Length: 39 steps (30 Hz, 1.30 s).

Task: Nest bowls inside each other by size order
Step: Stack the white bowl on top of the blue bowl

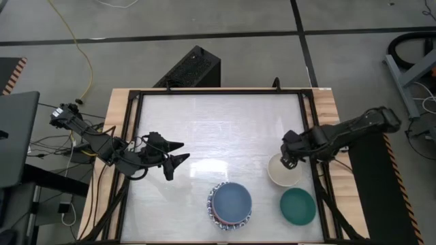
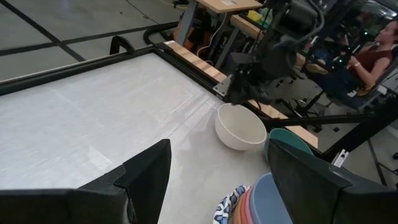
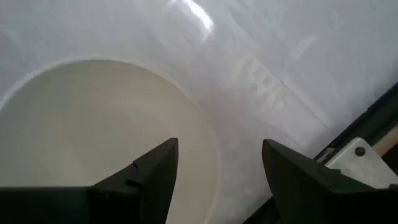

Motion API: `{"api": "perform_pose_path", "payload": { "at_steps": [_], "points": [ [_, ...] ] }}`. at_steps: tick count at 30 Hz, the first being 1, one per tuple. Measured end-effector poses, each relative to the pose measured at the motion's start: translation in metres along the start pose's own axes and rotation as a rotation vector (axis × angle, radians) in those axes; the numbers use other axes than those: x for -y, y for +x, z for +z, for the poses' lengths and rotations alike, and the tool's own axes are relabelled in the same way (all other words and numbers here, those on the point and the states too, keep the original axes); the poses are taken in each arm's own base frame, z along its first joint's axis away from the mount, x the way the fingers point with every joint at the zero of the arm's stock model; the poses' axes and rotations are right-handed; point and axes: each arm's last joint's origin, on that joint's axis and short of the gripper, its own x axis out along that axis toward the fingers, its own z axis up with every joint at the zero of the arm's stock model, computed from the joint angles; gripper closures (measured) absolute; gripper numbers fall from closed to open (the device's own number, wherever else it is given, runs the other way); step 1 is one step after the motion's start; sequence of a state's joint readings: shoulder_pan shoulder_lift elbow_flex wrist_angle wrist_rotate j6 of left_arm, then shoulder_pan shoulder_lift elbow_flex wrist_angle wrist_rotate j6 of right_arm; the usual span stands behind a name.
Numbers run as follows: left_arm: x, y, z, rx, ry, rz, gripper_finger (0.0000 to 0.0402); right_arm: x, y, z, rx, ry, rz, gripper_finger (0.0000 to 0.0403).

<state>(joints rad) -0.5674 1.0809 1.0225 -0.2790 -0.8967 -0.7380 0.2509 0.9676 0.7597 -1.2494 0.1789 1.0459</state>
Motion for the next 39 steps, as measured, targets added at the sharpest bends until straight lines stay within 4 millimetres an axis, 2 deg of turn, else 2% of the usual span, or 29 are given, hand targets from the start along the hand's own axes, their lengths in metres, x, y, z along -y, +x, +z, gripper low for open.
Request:
{"api": "perform_pose_path", "payload": {
  "at_steps": [5,14,18,25,27,33,39],
  "points": [
    [0.000,0.000,0.000,-0.014,0.000,-0.015,0.0146,0.003,0.008,0.004,-0.046,-0.069,0.029,0.0148],
    [0.001,0.000,-0.001,-0.019,0.005,-0.022,0.0146,0.007,0.028,0.003,-0.105,-0.068,0.055,0.0155],
    [0.001,0.000,-0.001,-0.020,0.012,-0.022,0.0146,0.007,0.028,0.003,-0.107,-0.045,0.053,0.0201],
    [0.001,0.000,-0.001,-0.021,0.021,-0.021,0.0146,0.010,0.029,0.006,-0.120,-0.038,0.062,0.0353],
    [0.000,0.000,-0.001,-0.024,0.026,-0.018,0.0146,0.011,0.029,0.008,-0.129,-0.033,0.070,0.0385],
    [-0.001,0.000,-0.002,-0.031,0.039,-0.010,0.0146,0.012,0.028,0.011,-0.123,0.000,0.071,0.0391],
    [-0.001,0.000,-0.002,-0.031,0.040,-0.009,0.0146,0.010,0.006,0.028,-0.058,0.021,0.130,0.0398]
  ]
}}
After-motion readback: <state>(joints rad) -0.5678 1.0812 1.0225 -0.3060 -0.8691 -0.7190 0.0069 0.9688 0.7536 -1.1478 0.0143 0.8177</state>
